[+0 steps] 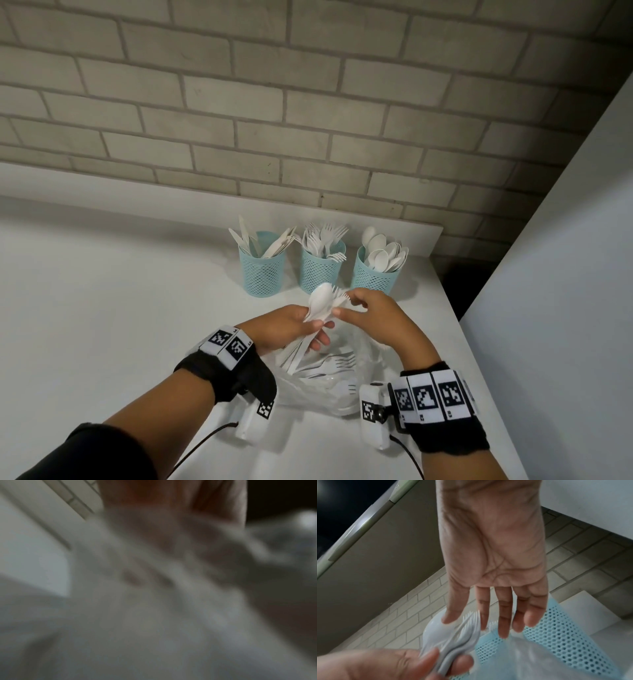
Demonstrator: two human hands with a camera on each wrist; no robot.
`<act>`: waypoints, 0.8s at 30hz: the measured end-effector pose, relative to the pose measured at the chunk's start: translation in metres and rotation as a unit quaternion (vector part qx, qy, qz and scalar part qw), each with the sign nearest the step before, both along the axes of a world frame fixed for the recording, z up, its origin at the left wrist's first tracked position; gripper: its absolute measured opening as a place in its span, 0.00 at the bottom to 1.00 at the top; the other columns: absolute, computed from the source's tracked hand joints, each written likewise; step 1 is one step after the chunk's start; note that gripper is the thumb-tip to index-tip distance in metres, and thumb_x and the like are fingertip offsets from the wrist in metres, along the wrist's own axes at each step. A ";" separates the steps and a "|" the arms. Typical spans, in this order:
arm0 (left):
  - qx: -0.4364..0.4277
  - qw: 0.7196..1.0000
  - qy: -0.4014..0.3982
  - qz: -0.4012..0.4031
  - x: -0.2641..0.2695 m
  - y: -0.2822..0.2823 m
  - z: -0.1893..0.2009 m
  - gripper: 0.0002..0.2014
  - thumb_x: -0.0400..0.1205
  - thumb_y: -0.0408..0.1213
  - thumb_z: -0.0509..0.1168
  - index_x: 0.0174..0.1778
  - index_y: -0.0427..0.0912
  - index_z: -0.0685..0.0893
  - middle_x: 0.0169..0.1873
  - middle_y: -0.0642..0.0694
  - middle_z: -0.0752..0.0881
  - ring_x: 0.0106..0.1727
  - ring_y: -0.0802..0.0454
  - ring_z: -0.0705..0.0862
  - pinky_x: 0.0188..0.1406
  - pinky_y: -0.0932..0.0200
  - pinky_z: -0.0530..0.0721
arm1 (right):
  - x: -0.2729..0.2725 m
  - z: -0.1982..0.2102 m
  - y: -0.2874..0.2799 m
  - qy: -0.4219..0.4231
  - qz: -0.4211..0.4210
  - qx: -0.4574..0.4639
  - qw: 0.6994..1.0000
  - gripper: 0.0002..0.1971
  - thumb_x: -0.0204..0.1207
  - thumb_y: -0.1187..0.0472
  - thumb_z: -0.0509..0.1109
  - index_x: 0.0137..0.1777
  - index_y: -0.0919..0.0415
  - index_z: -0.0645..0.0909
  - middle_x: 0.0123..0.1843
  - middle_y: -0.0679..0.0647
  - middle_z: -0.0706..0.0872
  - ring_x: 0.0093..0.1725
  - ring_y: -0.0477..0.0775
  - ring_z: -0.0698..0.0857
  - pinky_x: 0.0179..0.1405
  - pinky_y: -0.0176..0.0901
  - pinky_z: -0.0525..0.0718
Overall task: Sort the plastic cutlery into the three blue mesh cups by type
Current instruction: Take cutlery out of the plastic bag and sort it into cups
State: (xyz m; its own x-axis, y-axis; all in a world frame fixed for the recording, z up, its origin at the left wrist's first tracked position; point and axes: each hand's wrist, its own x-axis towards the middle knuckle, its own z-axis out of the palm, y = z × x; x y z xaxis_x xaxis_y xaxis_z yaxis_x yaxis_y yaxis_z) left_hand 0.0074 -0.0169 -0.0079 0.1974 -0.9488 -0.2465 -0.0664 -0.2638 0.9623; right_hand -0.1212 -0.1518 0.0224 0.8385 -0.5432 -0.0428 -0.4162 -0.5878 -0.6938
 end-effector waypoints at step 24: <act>-0.077 0.935 0.298 0.174 -0.002 -0.010 0.014 0.13 0.87 0.39 0.55 0.59 0.44 0.83 0.49 0.45 0.90 0.43 0.53 0.89 0.50 0.56 0.84 | 0.037 0.007 0.001 -0.206 -0.124 0.238 0.941 0.17 0.77 0.66 0.70 0.63 0.58 0.70 0.43 0.56 0.86 0.31 0.46 0.85 0.28 0.32 0.81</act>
